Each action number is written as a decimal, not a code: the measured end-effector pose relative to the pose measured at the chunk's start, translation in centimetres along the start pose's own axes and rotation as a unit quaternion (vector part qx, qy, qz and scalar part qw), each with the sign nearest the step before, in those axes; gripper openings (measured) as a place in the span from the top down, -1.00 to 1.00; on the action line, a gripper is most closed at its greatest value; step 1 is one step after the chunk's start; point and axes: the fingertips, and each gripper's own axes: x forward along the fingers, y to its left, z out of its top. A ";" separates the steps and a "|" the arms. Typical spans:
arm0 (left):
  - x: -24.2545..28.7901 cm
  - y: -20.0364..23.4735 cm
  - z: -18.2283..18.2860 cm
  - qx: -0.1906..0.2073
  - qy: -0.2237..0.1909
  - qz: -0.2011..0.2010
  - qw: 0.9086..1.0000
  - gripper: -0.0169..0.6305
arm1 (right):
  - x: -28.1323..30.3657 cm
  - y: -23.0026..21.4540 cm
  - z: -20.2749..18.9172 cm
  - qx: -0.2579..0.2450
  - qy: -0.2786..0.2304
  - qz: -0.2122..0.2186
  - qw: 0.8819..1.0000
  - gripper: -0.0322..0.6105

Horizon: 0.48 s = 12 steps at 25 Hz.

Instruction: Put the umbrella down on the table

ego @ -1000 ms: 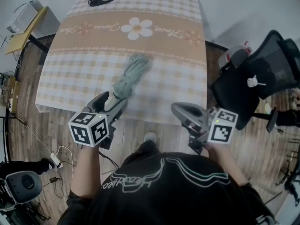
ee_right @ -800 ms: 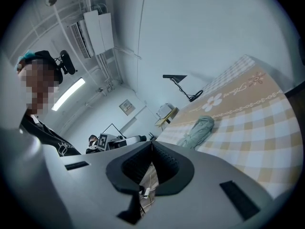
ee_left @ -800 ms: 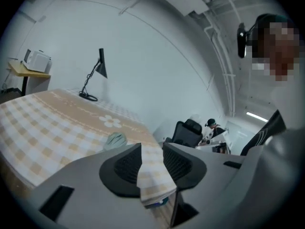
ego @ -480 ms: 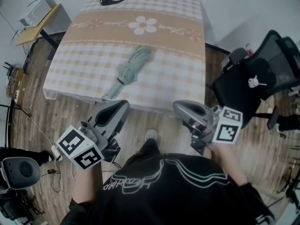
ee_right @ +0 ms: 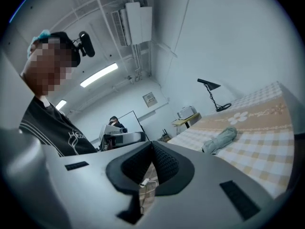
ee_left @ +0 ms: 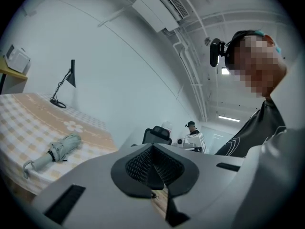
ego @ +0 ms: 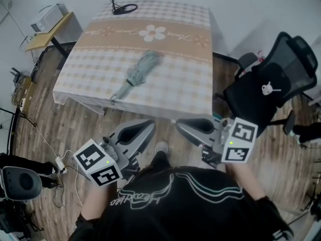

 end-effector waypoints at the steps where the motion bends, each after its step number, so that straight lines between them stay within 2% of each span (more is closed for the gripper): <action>1: -0.2 -0.5 -0.2 0.004 0.000 0.002 1.000 0.96 | -0.1 0.7 -0.2 -0.015 0.006 -0.002 1.000 0.86; 3: -0.7 -1.6 -0.7 0.019 0.005 0.008 1.000 0.96 | -0.5 2.0 -0.5 -0.018 0.007 0.003 1.000 0.86; 10: -1.7 -4.9 -2.3 0.041 0.008 0.006 0.999 0.95 | -2.2 4.6 -0.8 0.040 -0.041 0.025 0.998 0.87; 12: -1.9 -5.5 -2.4 0.044 0.009 0.007 0.999 0.95 | -2.7 5.2 -0.8 0.040 -0.045 0.026 0.998 0.86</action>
